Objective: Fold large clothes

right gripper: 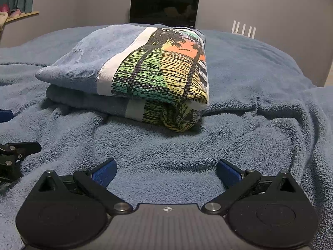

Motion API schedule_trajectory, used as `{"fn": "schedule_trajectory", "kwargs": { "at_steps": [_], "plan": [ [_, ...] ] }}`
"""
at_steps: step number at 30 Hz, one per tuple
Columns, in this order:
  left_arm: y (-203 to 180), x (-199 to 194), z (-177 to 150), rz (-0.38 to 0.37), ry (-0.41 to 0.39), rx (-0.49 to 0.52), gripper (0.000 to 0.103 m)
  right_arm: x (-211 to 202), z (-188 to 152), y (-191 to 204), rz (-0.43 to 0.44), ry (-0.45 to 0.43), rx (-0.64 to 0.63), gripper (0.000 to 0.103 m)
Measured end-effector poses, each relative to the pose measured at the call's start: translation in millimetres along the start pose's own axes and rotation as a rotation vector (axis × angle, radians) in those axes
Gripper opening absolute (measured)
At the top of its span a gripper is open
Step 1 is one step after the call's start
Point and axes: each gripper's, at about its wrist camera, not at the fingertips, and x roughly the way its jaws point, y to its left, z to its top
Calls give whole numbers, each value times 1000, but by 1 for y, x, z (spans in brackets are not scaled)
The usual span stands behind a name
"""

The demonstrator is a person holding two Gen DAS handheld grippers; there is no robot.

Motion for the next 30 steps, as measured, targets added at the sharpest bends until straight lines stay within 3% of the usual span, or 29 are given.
{"fn": "schedule_trajectory", "kwargs": {
  "at_steps": [30],
  "plan": [
    [3,2,-1,-9,7,-20,103,-1,0,-1,-1,0,-3,103]
  ]
}}
